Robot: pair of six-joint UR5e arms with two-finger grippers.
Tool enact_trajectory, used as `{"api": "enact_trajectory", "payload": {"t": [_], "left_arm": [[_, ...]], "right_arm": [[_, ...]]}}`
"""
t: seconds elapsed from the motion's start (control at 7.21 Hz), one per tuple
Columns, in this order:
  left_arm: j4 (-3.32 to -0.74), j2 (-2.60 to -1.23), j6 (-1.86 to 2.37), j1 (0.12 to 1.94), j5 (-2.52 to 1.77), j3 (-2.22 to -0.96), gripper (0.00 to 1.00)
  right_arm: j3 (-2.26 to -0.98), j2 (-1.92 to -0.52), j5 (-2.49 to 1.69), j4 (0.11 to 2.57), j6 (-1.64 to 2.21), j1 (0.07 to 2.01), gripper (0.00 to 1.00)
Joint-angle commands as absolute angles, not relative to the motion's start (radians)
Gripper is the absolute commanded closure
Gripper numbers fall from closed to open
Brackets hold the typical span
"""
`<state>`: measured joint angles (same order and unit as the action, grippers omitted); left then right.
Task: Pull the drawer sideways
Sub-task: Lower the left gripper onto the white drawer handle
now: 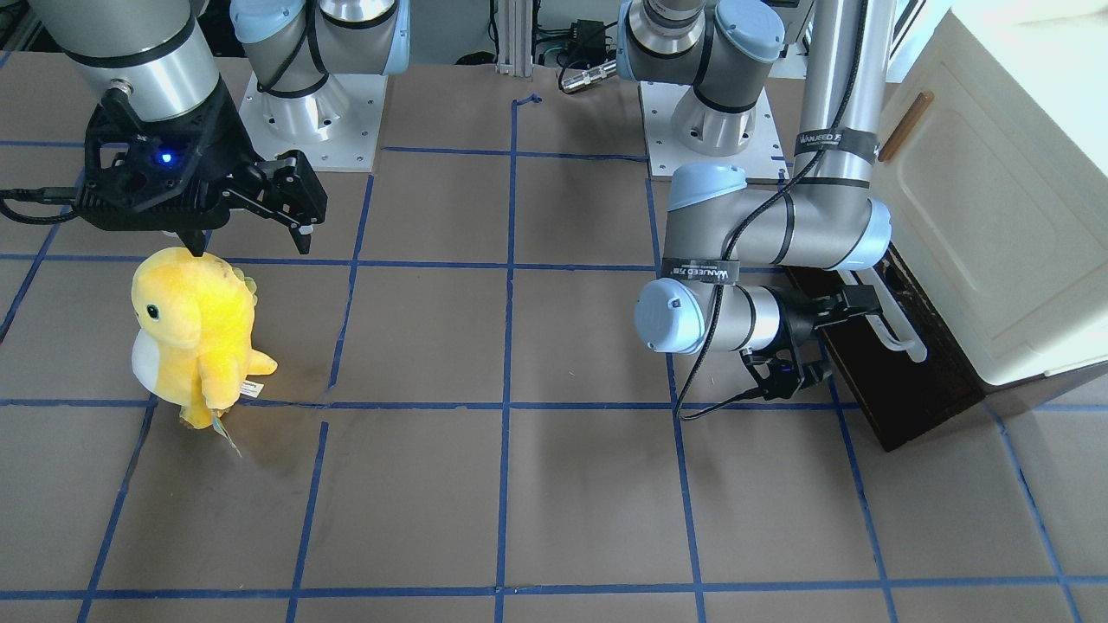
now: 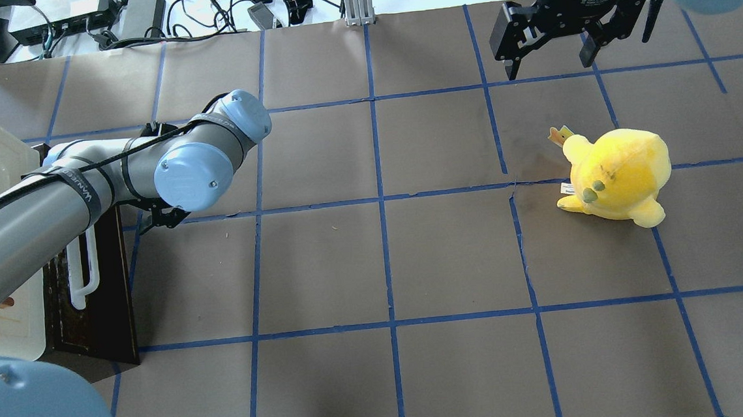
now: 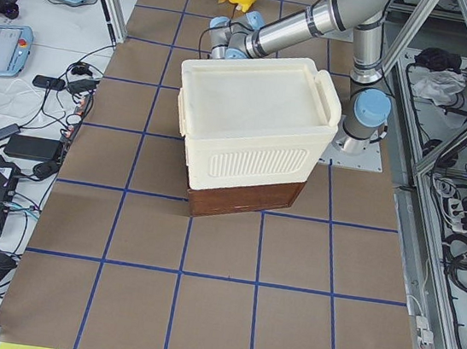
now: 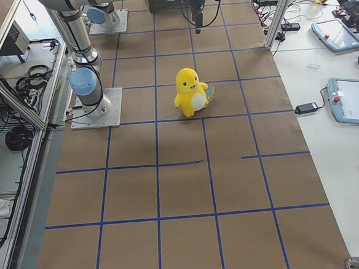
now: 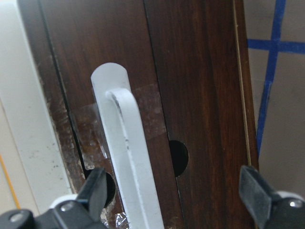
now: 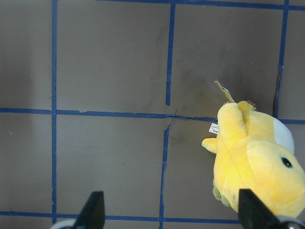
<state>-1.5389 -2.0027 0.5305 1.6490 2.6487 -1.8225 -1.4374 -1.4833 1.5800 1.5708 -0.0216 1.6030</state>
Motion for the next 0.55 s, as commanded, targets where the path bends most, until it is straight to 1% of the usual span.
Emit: {"api": "enact_trajectory", "payload": {"t": [0.0, 0.42], "left_arm": [[-1.591, -2.016, 0.554, 1.649, 2.710, -1.827, 0.00], [-1.679, -2.016, 0.554, 1.649, 2.776, -1.830, 0.00]], "right_arm": [[-1.437, -1.483, 1.580, 1.571, -0.021, 1.603, 0.00], [-1.437, -1.483, 1.580, 1.571, -0.021, 1.603, 0.00]]}}
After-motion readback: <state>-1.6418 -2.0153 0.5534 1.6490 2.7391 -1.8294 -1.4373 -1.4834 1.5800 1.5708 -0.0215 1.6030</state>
